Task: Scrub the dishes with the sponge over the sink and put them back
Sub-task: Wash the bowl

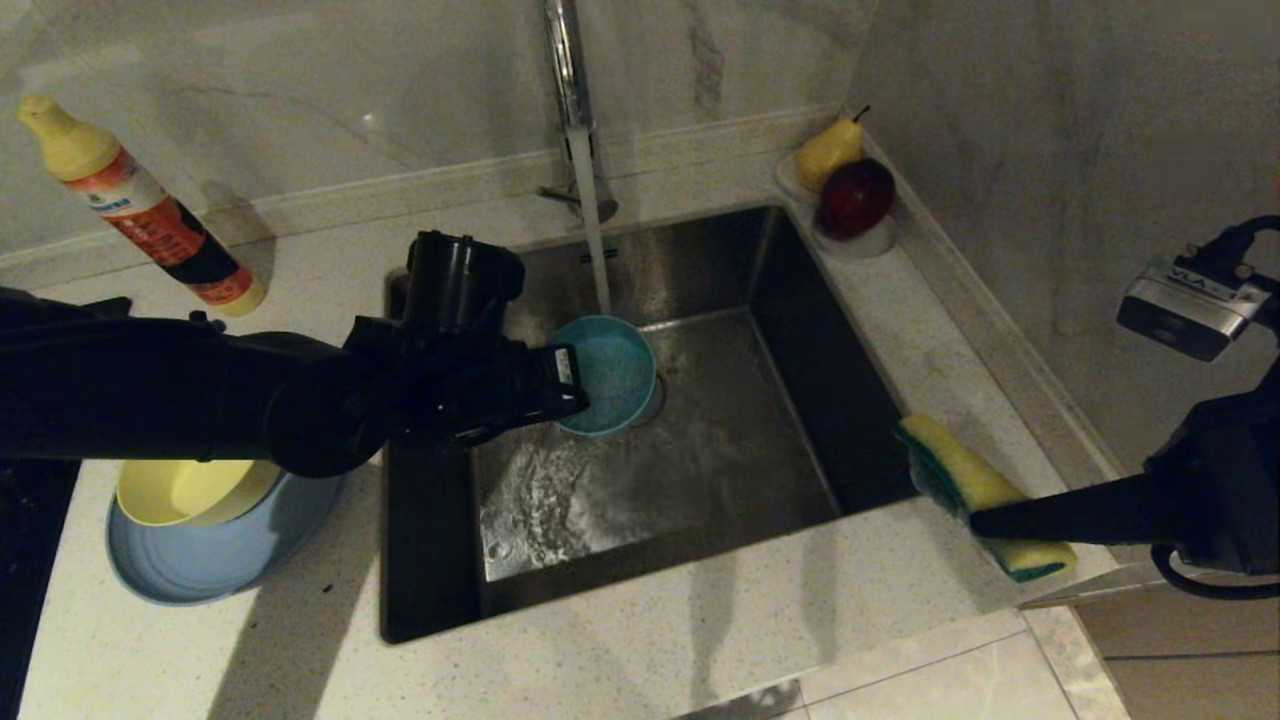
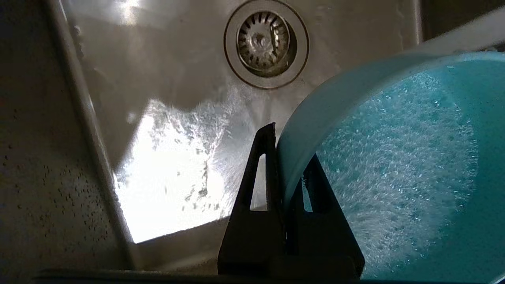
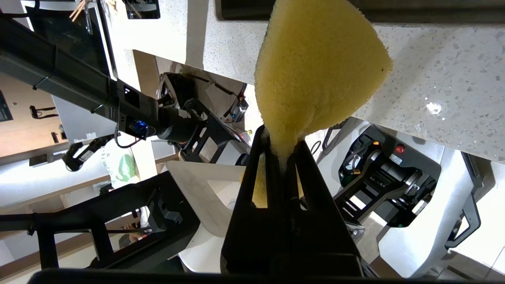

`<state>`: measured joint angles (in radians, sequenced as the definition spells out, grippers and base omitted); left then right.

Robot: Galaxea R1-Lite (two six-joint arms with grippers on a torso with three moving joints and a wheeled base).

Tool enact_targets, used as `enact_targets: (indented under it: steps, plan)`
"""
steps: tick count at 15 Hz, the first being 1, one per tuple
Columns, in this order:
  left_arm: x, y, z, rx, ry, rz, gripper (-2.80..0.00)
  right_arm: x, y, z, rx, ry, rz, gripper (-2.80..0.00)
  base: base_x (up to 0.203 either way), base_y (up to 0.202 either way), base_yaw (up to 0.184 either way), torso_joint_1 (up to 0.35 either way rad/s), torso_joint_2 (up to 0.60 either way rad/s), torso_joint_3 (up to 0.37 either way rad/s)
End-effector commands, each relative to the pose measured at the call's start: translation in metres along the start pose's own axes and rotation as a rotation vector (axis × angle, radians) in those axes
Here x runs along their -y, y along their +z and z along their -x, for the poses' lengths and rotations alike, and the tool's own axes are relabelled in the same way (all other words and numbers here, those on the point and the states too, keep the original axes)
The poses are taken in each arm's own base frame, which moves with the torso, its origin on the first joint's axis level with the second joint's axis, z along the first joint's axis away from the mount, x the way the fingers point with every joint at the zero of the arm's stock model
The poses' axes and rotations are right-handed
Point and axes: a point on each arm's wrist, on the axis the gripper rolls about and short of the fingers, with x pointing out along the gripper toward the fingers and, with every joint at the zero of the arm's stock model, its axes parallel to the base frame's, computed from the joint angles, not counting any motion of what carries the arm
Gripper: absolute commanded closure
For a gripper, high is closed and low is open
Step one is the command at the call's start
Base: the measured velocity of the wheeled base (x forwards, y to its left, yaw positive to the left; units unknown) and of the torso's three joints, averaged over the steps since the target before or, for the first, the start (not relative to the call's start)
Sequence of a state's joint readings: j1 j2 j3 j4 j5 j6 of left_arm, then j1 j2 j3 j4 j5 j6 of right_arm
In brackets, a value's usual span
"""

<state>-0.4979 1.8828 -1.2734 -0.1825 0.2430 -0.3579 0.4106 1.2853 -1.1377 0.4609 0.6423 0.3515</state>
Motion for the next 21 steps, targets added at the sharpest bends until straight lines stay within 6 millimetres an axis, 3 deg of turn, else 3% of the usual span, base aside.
enact_targets:
  steps: [1,4,7,13,18,21]
  plan:
    - [-0.001,0.002,0.002,0.017,0.018,0.002,0.0,0.001,-0.001,-0.001,-0.008,0.0,-0.007,0.0,0.0,0.0,0.0,0.0,0.0,0.0]
    - [-0.008,-0.001,0.016,0.071,0.124,-0.006,0.0,0.003,-0.004,-0.001,-0.012,-0.005,-0.013,0.0,0.0,0.0,0.0,0.0,0.0,0.0]
    - [-0.019,-0.008,0.042,0.203,0.097,-0.012,0.0,0.006,-0.006,-0.002,-0.015,-0.011,-0.018,0.0,0.0,0.0,0.0,0.0,0.0,0.0]
    - [-0.031,-0.012,0.076,0.599,0.075,-0.246,0.0,0.008,-0.008,-0.004,-0.033,-0.013,-0.038,0.0,0.0,0.0,0.0,0.0,0.0,0.0]
    - [-0.036,-0.021,0.096,0.738,-0.034,-0.395,0.0,0.01,-0.007,-0.006,-0.042,-0.016,-0.049,0.0,0.0,0.0,0.0,0.0,0.0,0.0]
    - [-0.036,-0.017,0.105,0.847,-0.018,-0.472,0.0,0.011,-0.009,-0.008,-0.051,-0.018,-0.054,0.0,0.0,0.0,0.0,0.0,0.0,0.0]
